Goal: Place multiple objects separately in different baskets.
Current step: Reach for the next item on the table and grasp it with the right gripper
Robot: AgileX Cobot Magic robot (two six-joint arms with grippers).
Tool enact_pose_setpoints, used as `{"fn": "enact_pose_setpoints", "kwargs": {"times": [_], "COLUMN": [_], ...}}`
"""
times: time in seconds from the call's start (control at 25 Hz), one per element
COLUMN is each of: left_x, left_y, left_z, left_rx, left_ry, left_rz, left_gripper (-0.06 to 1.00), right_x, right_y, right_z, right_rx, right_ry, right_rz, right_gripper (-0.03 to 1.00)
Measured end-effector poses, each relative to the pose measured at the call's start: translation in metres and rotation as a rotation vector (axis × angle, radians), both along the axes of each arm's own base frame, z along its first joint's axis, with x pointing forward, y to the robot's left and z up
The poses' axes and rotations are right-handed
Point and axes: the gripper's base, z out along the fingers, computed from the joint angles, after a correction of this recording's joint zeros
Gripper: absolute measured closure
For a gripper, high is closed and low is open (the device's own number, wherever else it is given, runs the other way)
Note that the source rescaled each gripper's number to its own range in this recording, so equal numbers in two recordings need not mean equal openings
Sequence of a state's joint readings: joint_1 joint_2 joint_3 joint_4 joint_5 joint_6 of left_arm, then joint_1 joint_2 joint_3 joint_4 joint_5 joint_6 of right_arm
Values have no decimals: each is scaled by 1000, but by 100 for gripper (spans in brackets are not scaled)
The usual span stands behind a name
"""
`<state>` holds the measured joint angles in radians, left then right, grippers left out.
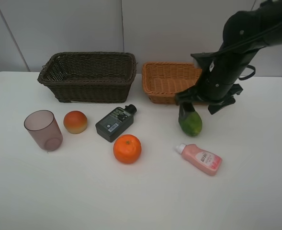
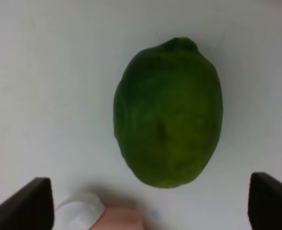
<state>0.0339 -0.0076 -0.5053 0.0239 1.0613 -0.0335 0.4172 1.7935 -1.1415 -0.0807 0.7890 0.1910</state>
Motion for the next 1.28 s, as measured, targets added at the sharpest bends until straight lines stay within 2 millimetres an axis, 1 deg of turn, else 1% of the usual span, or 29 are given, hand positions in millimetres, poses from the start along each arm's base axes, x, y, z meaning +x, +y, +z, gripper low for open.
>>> {"fn": "enact_pose_setpoints", "kwargs": {"times": [0.16,0.36,0.64,1.28], "left_x": [0,0,0,0], "left_y": [0,0,0,0], "left_z": [0,0,0,0], "left_rx": [0,0,0,0], "left_ry": [0,0,0,0], "left_rz": [0,0,0,0], "left_gripper": [2,2,2,2], "right_x": [8,21,25,33], "right_y": [2,7,7,9], "right_z": [-11,-16,-31,-73], "right_rx": [-18,-37,-65,-102], "right_ry": [9,10,40,63], "right_rz": [10,19,29,63], "right_gripper": [22,22,22,22]}}
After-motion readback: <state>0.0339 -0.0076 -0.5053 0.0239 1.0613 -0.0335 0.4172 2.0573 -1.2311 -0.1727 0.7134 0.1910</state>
